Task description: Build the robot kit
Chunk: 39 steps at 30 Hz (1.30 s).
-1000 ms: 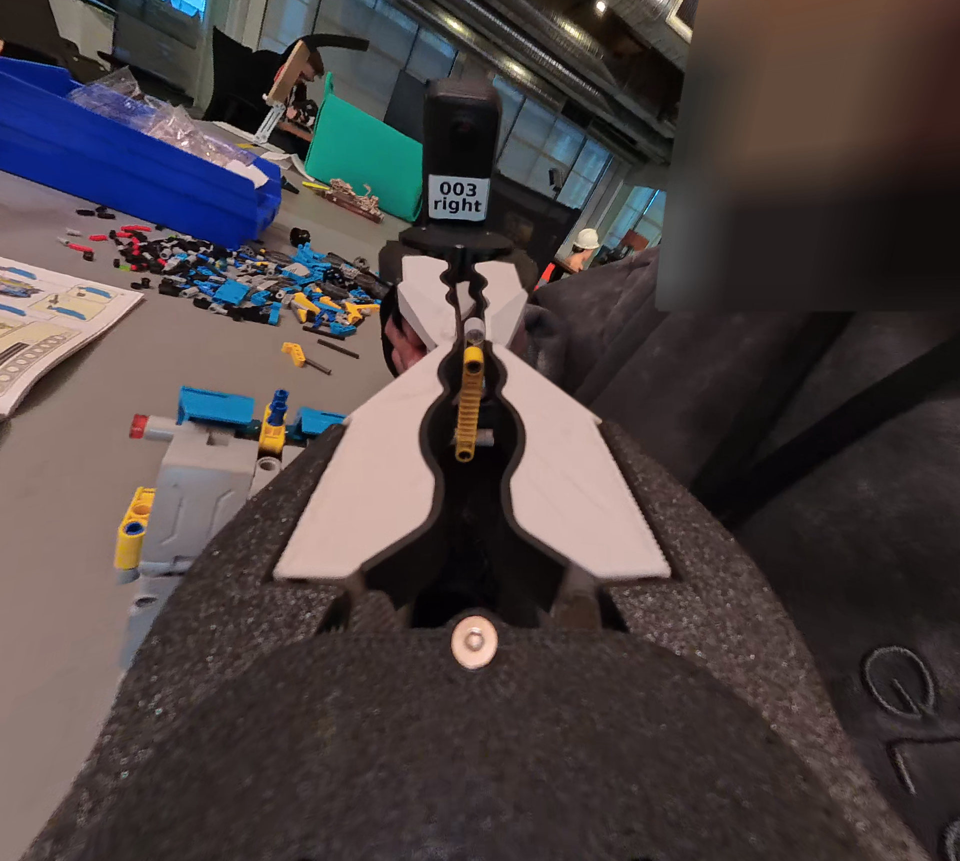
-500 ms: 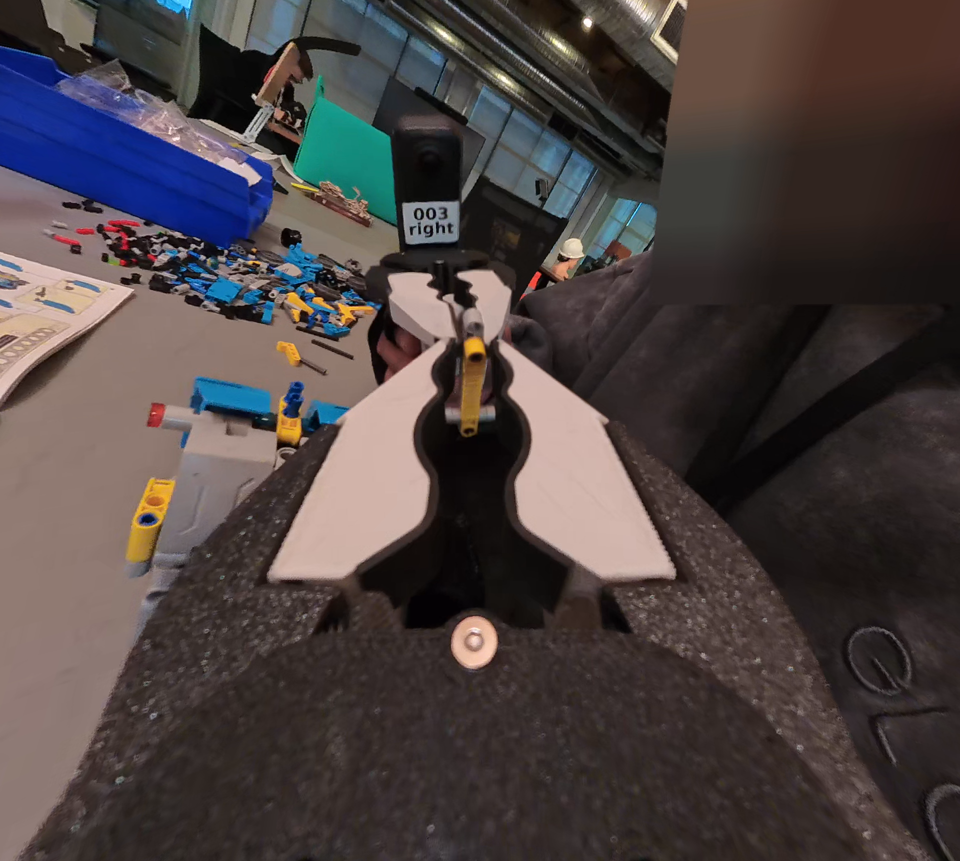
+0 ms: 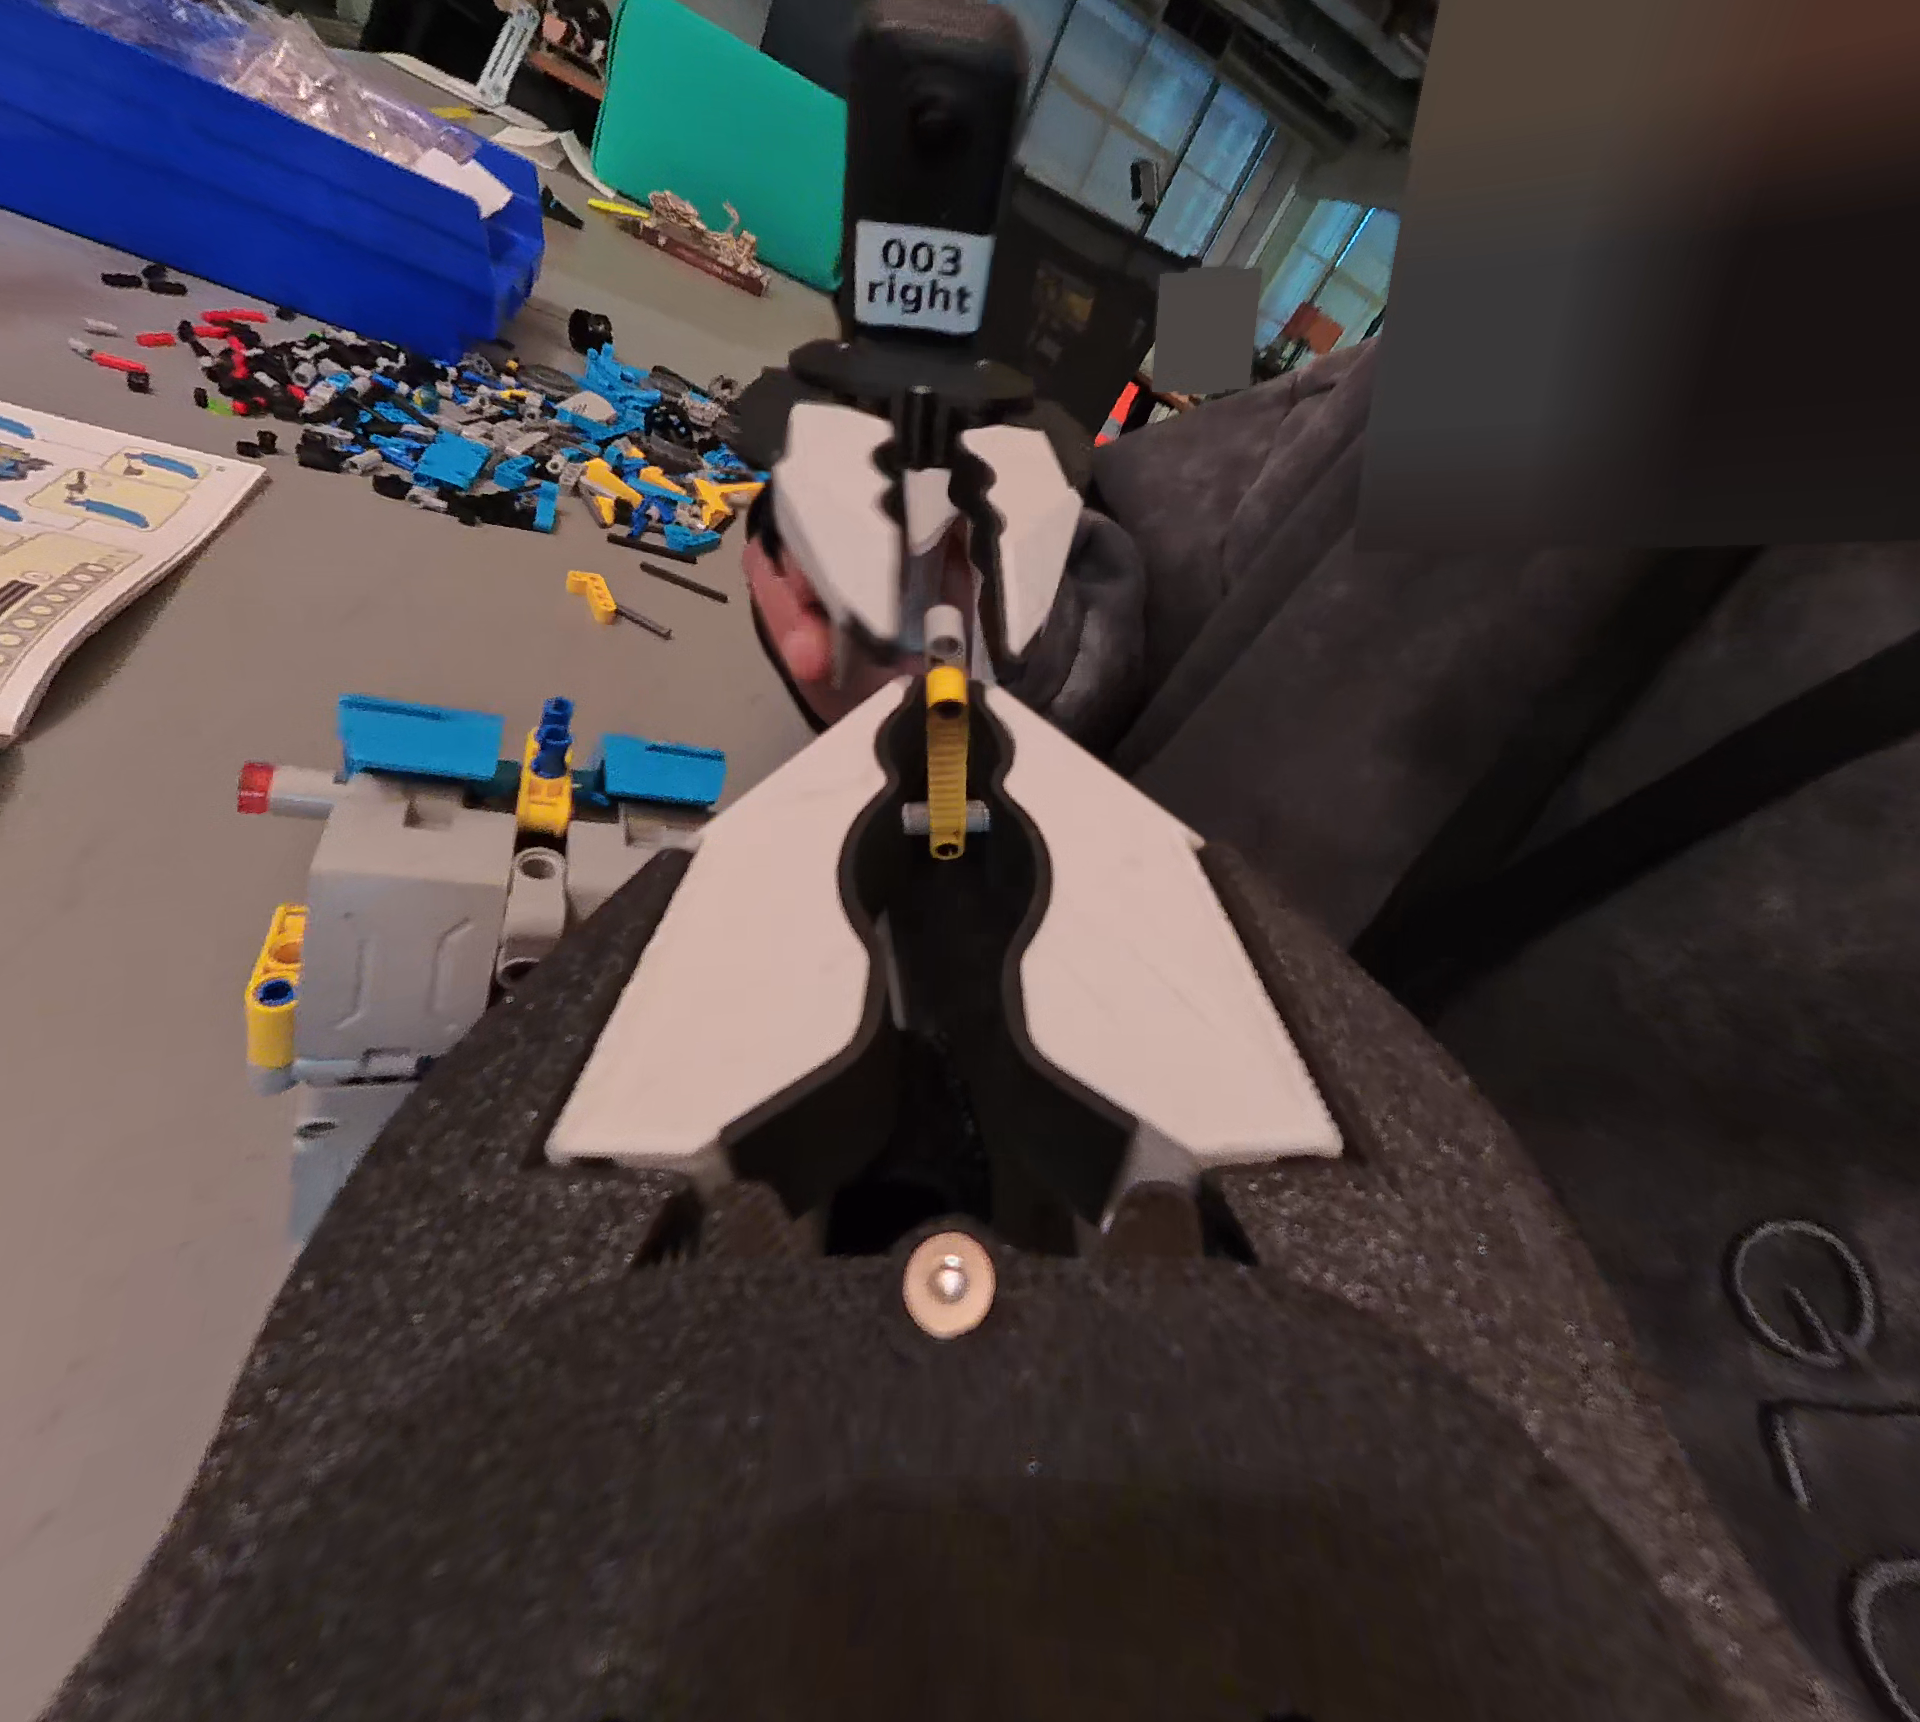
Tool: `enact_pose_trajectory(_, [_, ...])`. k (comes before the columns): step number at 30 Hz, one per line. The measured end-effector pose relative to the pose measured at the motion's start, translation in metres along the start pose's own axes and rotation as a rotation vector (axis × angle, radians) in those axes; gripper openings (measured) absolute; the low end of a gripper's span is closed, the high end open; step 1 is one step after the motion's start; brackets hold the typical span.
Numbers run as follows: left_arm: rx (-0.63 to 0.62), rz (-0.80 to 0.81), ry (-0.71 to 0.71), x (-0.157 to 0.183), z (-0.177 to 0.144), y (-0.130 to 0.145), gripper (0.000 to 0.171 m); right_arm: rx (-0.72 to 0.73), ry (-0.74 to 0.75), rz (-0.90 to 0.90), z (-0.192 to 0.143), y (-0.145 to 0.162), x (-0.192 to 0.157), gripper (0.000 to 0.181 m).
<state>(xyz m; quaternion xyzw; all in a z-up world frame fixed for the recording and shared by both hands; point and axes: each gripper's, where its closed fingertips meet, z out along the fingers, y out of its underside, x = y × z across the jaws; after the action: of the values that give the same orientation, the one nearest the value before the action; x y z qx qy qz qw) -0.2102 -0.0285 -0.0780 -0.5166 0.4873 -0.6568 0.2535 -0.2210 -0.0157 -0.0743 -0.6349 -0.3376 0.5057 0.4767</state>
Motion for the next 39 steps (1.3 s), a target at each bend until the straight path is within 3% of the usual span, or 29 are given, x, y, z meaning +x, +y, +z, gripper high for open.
enact_pose_trajectory(2, [-0.004,0.009,0.0,0.001,0.001,0.002,0.006,-0.026,0.002,-0.03,0.002,0.0,-0.004,0.007])
enact_pose_trajectory(8, [0.032,0.01,0.006,0.003,0.001,-0.001,0.006,-0.041,-0.004,0.009,-0.001,-0.001,-0.006,0.006])
enact_pose_trajectory(20, [-0.011,-0.054,-0.001,-0.006,0.005,0.011,0.006,-0.022,-0.063,0.126,-0.008,0.016,0.0,0.006])
enact_pose_trajectory(34, [0.002,-0.092,0.03,-0.004,0.006,0.011,0.004,-0.022,-0.053,0.102,-0.012,0.02,-0.002,0.006])
enact_pose_trajectory(39, [-0.008,-0.026,0.0,-0.004,0.006,0.011,0.005,-0.01,-0.063,0.111,-0.012,0.02,-0.001,0.007])
